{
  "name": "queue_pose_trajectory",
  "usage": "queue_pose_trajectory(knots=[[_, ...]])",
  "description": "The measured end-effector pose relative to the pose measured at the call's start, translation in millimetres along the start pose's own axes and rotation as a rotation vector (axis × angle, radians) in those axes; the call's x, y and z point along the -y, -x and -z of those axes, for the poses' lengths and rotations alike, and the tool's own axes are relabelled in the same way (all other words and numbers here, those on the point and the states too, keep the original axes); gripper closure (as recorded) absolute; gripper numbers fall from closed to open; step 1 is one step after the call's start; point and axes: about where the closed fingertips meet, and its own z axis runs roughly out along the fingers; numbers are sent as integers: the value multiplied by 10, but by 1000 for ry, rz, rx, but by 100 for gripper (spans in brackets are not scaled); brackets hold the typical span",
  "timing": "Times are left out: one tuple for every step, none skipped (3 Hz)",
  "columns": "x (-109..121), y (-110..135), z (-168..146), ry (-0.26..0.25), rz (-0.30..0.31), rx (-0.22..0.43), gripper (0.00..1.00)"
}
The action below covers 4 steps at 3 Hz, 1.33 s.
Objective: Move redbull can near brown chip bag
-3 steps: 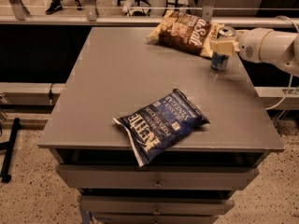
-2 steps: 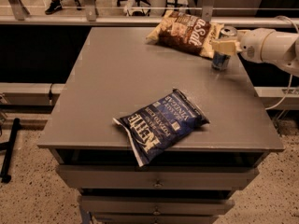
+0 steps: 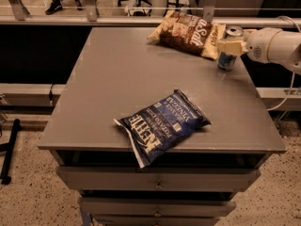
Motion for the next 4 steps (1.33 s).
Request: queue_pose_trajectory(knots=[[-6,1,11,1,2,10,43],[-44,-20,-16,8,-6,18,18],[-97,-56,-29,20,-17,15,0],[-135,-96,160,33,-11,-8,0]])
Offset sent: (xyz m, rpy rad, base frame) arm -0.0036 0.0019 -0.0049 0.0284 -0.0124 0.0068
